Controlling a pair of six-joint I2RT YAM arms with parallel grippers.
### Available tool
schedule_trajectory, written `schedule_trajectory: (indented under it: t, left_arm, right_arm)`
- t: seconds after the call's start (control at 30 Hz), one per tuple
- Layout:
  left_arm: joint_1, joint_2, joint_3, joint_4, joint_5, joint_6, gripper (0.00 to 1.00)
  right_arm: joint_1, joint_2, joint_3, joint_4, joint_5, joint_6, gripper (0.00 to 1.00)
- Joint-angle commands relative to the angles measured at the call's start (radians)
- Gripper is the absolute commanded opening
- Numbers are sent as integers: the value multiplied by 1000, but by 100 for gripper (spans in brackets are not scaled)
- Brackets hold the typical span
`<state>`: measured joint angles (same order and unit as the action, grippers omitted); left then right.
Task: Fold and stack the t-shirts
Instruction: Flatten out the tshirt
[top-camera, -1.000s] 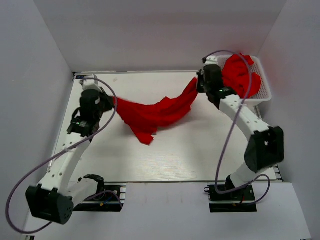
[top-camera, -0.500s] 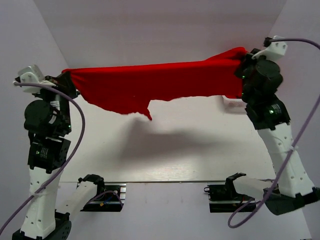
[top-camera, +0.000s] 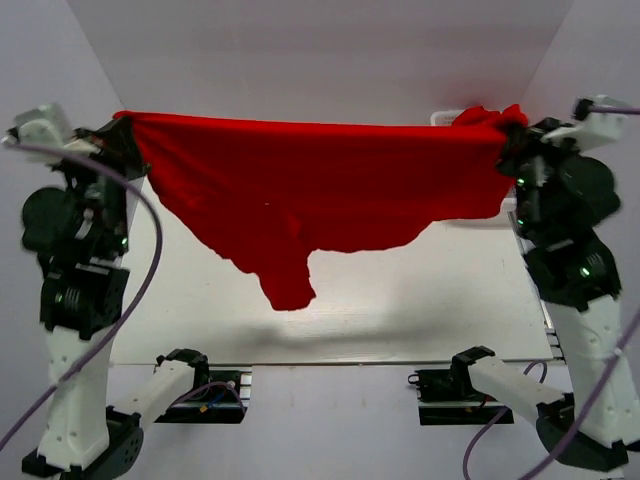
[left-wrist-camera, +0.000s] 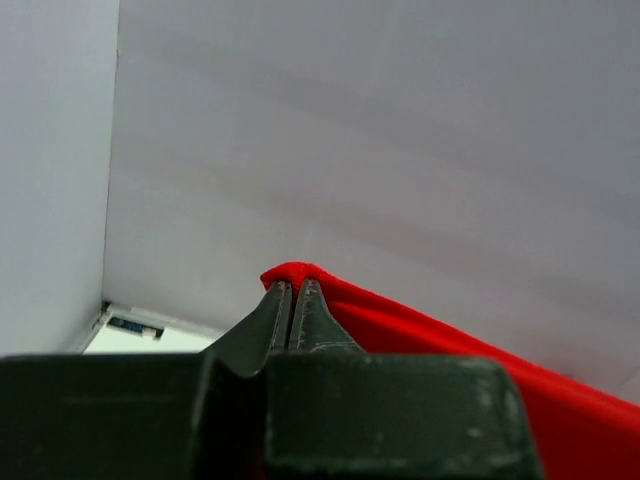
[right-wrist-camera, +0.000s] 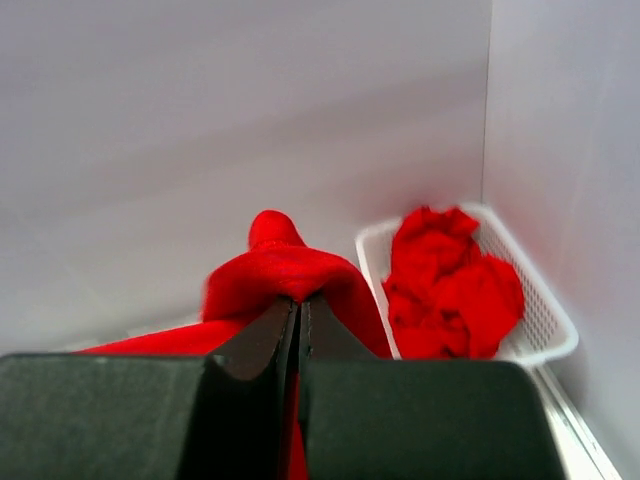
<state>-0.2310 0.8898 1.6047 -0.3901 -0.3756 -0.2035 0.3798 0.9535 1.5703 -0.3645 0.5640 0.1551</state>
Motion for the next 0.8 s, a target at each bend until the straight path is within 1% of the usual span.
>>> schedule_trajectory:
  t: [0.0,0.03,0.07,0.1,0.13,0.17,0.2,0.23,0.27,0.3,0.33,0.37,0.4,0.43,0.47,0.53,0.57,0.6,0.63,0.7,0.73,0.77]
  left_arm:
    - [10,165,-35,-68,-66,-26,0]
    - [21,201,-51,-69,-80,-36,0]
    - [21,274,-83,-81,-98,-46,0]
    - [21,314,-100,-95,-98,-81,0]
    - [21,354,-117,-95,-98,-94,0]
    - [31,395,-144,-107,-98,-111,0]
    - [32,481,-156,-107,-98,-137,0]
    - [47,524,-172,-98,-80,-146,0]
    - [67,569,-183,-98,-66,-163,0]
    - [79,665,-183,-84,-39,-175,0]
    - [93,714,-183,-70,-16,-192,0]
    - [114,763,-167,-56,15,-201,0]
    - [124,814,-151,-56,30,-201,0]
    - [124,912,-106,-56,43,-211,0]
    - [137,955,-85,-56,55,-211,0]
    - [147,1021,-45,-26,67,-192,0]
    - [147,1066,-45,15,85,-180,0]
    - [147,1083,-45,40,95,-171,0]
    - [147,1095,-36,63,139,-146,0]
    - [156,1141,-19,98,155,-136,0]
    - [156,1161,22,99,155,-123,0]
    - [156,1184,49,76,155,-123,0]
  right_arm:
    - [-16,152,-90,-30,60,21,0]
    - [-21,175,-117,-27,65,32,0]
    - [-21,232,-130,-16,65,70,0]
    - [-30,296,-139,-14,66,89,0]
    - [-36,327,-153,-19,36,106,0]
    - [-41,402,-158,-13,11,133,0]
    - [-53,482,-158,-2,-36,136,0]
    - [-53,516,-162,30,-80,133,0]
    - [-59,612,-155,63,-114,118,0]
    - [-65,717,-127,90,-127,109,0]
    - [-68,769,-74,84,-144,101,0]
    - [-76,885,13,56,-148,116,0]
    - [-81,992,55,24,-151,116,0]
    - [-85,1036,145,9,-145,116,0]
    - [-90,1151,216,-14,-142,115,0]
    - [-104,1208,313,-21,-154,110,0]
    - [-104,1266,329,-10,-162,95,0]
    - [-107,1278,344,-8,-171,93,0]
    - [-113,1315,379,-5,-191,92,0]
    - [-117,1332,393,7,-211,83,1]
    - [-127,1347,399,31,-228,77,1]
    - [-127,1354,404,36,-231,64,4]
